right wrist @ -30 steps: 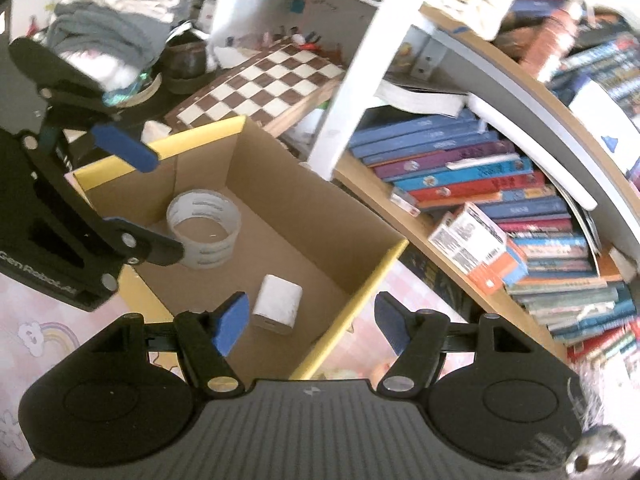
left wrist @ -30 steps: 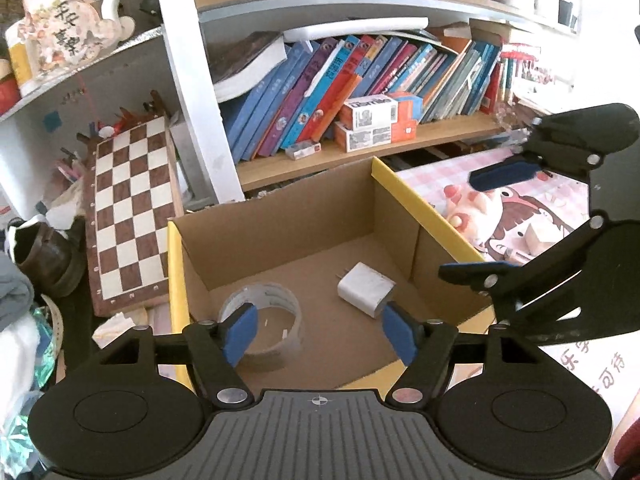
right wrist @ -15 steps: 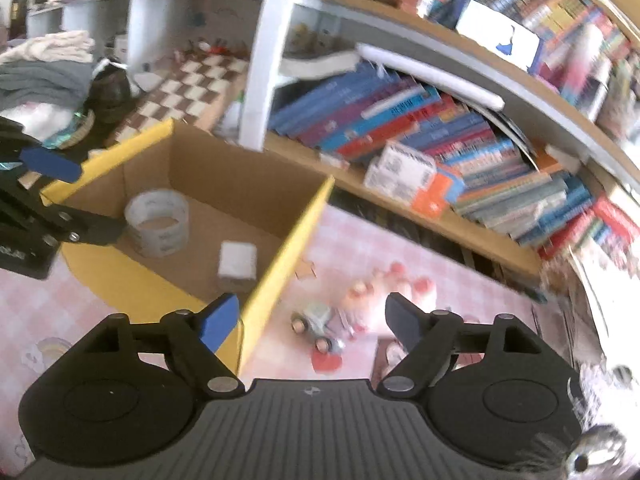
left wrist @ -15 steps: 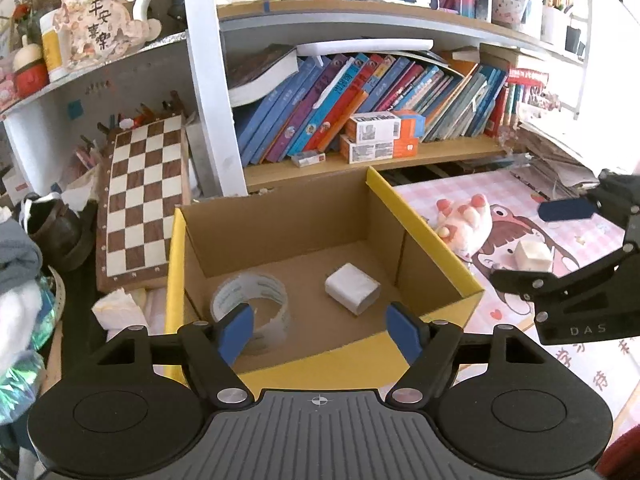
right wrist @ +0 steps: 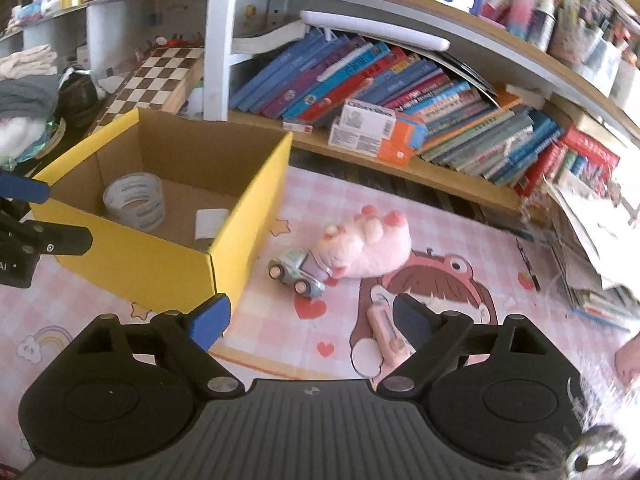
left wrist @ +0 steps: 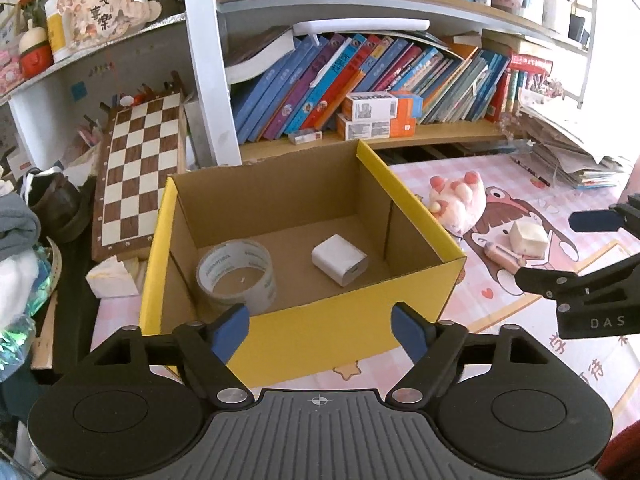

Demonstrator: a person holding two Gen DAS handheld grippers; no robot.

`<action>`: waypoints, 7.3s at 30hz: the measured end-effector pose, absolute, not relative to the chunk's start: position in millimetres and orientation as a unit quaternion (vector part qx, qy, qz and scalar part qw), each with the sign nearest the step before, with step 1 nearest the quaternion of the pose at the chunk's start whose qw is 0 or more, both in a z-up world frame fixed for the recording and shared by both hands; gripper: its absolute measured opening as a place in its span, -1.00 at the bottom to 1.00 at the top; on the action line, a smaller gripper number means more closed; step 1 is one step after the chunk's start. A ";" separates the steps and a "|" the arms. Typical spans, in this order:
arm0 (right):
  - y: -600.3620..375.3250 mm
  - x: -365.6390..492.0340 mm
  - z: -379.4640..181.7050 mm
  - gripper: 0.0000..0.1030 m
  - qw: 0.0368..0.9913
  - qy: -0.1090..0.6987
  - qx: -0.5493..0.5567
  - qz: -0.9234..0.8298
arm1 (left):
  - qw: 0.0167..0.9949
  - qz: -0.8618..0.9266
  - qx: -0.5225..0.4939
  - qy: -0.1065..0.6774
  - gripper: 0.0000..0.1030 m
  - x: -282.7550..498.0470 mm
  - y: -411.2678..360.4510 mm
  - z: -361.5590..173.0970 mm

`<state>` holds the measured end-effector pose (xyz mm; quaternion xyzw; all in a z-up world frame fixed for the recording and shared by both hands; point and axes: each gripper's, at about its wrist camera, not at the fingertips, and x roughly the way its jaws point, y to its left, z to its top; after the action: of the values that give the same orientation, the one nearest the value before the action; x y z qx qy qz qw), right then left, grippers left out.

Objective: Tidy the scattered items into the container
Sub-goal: 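Withdraw both tools from the box back over the desk, then move the left tool to the pink box cutter while the right tool approaches the white foam block, then close the left tool on the pink cutter while the right tool grasps the foam block, then lift the pink cutter with the left tool while the right tool carries the foam block to the box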

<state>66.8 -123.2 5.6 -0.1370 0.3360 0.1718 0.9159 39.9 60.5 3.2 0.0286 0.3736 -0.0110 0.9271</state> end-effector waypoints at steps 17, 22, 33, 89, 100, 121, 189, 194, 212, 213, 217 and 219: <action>-155.8 56.8 -2.6 0.91 0.915 0.347 -0.121 0.166 | 0.924 -0.027 0.047 0.379 0.64 42.0 12.6 0.7; -165.6 58.3 -4.2 0.92 0.914 0.350 -0.118 0.167 | 0.921 -0.033 0.052 0.385 0.64 43.2 -0.6 -0.8; -189.7 63.2 -6.3 0.95 0.914 0.351 -0.112 0.171 | 0.918 -0.046 0.068 0.389 0.65 47.2 -34.6 -3.0; -286.9 146.6 -45.8 0.92 0.903 0.385 -0.097 0.165 | 0.892 -0.105 0.116 0.424 0.65 125.4 -146.7 -43.5; -289.9 174.0 -63.9 0.89 0.894 0.398 -0.102 0.178 | 0.883 -0.120 0.107 0.442 0.65 147.0 -155.7 -67.5; -289.9 210.9 -70.1 0.54 0.886 0.409 -0.101 0.195 | 0.882 -0.113 0.081 0.451 0.17 184.1 -164.2 -102.9; -278.6 166.1 -64.6 -0.32 0.870 0.427 -0.094 0.227 | 0.898 -0.119 0.043 0.420 -0.56 142.1 -135.9 -62.7; -279.0 152.8 -57.6 -0.32 0.874 0.421 -0.093 0.224 | 0.903 -0.123 0.043 0.410 -0.56 128.6 -134.8 -53.1; -271.3 115.3 -46.3 -0.31 0.882 0.412 -0.096 0.207 | 0.912 -0.146 0.059 0.378 -0.56 95.4 -132.5 -29.7; -271.3 113.1 -46.0 -0.32 0.883 0.411 -0.095 0.204 | 0.912 -0.148 0.059 0.379 -0.56 94.8 -132.4 -29.2; -271.8 104.2 -45.3 -0.31 0.888 0.407 -0.089 0.192 | 0.908 -0.157 0.061 0.384 -0.56 93.3 -131.9 -28.8; -271.7 99.5 -45.6 -0.31 0.890 0.408 -0.085 0.185 | 0.906 -0.163 0.061 0.386 -0.56 92.3 -130.9 -28.3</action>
<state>99.5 -271.7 -45.6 -0.0849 0.4079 0.1847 0.8901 92.3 -130.9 -28.3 0.0614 0.3858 -0.1632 0.9060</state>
